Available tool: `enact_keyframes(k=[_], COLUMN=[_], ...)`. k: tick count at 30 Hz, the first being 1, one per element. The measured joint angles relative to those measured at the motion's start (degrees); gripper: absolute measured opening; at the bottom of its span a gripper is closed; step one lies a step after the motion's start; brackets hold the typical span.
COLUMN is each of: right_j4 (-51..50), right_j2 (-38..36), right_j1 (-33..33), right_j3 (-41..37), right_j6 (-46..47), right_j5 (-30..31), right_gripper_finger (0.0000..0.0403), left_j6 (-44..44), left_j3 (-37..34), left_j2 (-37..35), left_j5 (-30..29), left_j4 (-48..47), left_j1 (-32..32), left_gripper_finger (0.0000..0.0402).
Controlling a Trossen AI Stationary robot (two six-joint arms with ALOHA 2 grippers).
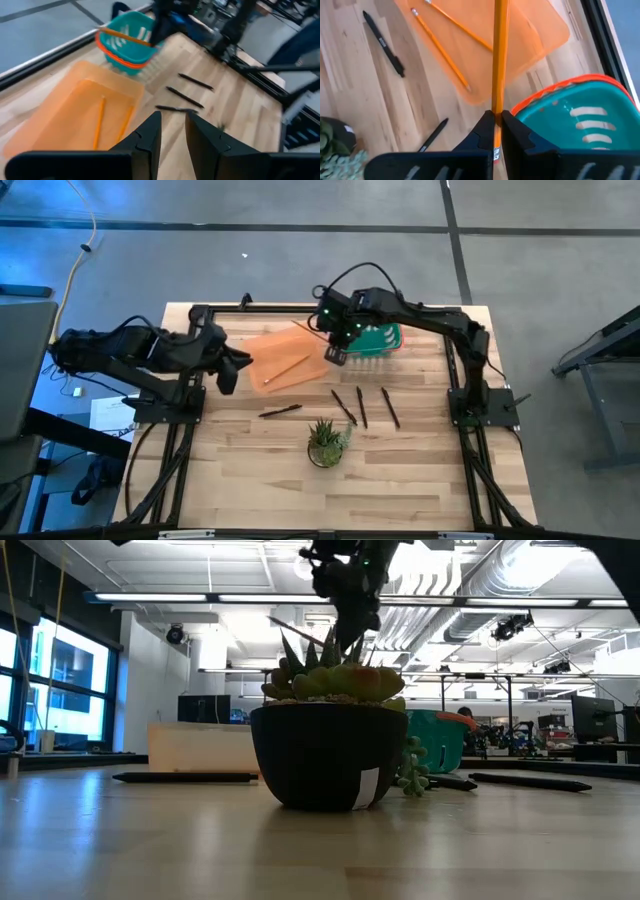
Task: Sort pens & pencils
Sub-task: Put the orange pencil into the orange bin
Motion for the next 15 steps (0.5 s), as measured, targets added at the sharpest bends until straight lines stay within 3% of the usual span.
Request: enact_keyframes(k=[8,15], right_j4=[-3.12,-3.25], right_j2=[5.93,7.32], right_j1=[-0.25,-0.25], right_j3=[6.42,7.07], right_j6=[-1.94,-2.34], right_j5=[-0.61,-1.57], right_gripper_finger=[0.0000,0.0000], left_j6=[-0.77,-3.66], left_j3=[0.00,0.00], left_j2=[-0.18,-0.18], left_j5=[-4.52,-8.86], left_j4=[-0.67,-2.01], left_j1=[-8.81,-14.95], left_gripper_finger=[0.0076,0.0076])
